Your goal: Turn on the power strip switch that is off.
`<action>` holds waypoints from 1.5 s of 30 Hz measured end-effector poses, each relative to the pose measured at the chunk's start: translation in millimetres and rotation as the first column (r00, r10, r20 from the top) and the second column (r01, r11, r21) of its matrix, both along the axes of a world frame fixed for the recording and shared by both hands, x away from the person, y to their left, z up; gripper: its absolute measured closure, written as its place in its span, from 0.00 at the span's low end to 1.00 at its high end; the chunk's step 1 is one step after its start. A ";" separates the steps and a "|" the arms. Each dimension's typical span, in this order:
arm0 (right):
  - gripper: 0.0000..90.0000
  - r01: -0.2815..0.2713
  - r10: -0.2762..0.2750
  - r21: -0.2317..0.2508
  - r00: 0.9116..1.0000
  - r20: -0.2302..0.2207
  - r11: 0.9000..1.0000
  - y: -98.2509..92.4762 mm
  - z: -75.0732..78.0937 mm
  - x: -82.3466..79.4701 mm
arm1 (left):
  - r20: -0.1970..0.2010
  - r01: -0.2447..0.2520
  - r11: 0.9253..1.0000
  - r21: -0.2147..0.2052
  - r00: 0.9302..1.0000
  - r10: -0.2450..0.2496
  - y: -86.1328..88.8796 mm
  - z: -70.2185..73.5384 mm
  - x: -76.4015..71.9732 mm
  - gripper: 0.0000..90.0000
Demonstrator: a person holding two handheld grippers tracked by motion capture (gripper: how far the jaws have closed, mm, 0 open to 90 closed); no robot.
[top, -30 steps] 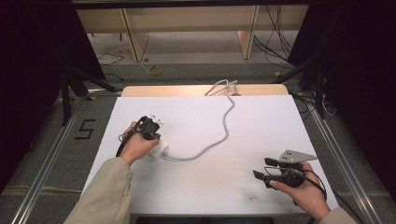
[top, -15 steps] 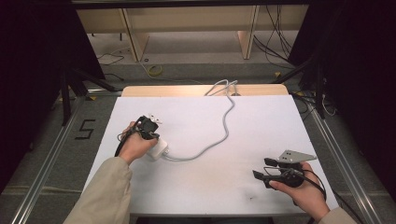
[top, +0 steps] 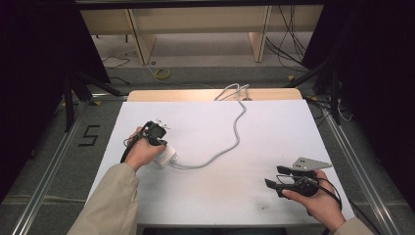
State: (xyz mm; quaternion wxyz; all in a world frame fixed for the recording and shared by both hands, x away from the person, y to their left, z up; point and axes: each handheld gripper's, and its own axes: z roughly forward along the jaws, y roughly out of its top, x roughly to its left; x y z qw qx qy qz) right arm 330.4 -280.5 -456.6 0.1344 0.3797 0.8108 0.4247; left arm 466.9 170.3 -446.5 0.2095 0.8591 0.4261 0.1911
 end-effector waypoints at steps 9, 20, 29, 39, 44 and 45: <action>0.34 0.001 -0.001 0.001 1.000 -0.001 1.000 0.0 -0.2 0.0 | -0.011 0.001 1.000 0.022 1.000 -0.001 -3.4 0.5 1.1 1.00; 0.34 0.003 -0.003 0.002 1.000 -0.003 1.000 -0.2 -0.3 0.1 | -0.020 -0.007 1.000 0.012 1.000 0.008 -2.3 0.5 2.5 1.00; 0.34 0.004 -0.004 0.001 1.000 -0.004 1.000 -0.2 -0.2 0.0 | -0.011 0.001 1.000 0.031 1.000 -0.001 -4.4 -0.4 2.7 1.00; 0.34 0.005 -0.005 0.002 1.000 -0.003 1.000 -0.6 0.0 0.2 | -0.012 0.003 1.000 0.021 1.000 -0.003 -2.8 -0.3 2.5 1.00; 0.34 0.005 -0.005 0.002 1.000 -0.001 1.000 -0.6 0.2 0.0 | -0.009 0.005 1.000 0.018 1.000 -0.004 -2.3 -0.4 2.2 1.00; 0.34 0.006 -0.006 0.002 1.000 0.000 1.000 -0.6 0.3 -0.1 | -0.010 0.005 1.000 0.017 1.000 -0.005 -2.0 -0.4 2.1 1.00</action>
